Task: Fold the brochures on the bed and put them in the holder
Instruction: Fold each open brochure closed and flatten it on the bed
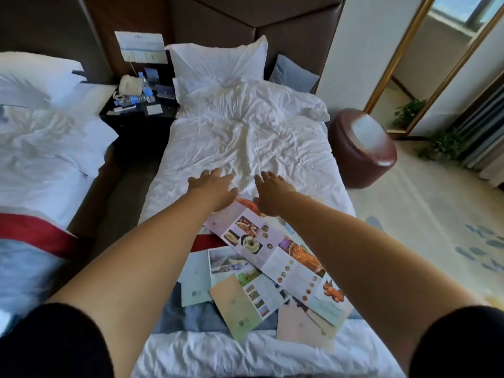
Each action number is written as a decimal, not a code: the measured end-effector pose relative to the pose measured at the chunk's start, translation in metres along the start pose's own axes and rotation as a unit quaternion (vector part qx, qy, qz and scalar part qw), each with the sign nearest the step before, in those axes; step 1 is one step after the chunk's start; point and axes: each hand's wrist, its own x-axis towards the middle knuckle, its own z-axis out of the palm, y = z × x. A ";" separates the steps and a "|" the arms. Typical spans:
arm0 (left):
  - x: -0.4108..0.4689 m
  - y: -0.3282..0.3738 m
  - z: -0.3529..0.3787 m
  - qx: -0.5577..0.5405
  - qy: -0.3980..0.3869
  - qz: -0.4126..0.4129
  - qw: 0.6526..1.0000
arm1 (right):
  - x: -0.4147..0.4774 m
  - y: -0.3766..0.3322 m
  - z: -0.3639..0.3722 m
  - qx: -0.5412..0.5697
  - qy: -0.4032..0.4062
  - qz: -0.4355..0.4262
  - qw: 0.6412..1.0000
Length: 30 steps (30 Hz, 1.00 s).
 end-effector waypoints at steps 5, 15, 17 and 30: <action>0.023 -0.003 0.068 0.000 -0.075 -0.006 0.997 | 0.021 -0.001 0.073 0.038 -0.050 -0.005 0.998; 0.039 -0.007 0.255 -0.003 -0.228 0.004 0.974 | 0.025 -0.013 0.260 0.071 -0.217 -0.029 0.973; 0.040 -0.006 0.286 0.000 -0.244 0.015 0.970 | 0.023 -0.008 0.293 0.074 -0.240 -0.021 0.968; 0.140 0.046 0.416 0.068 -0.282 0.108 0.951 | 0.039 0.058 0.469 0.187 -0.307 0.126 0.925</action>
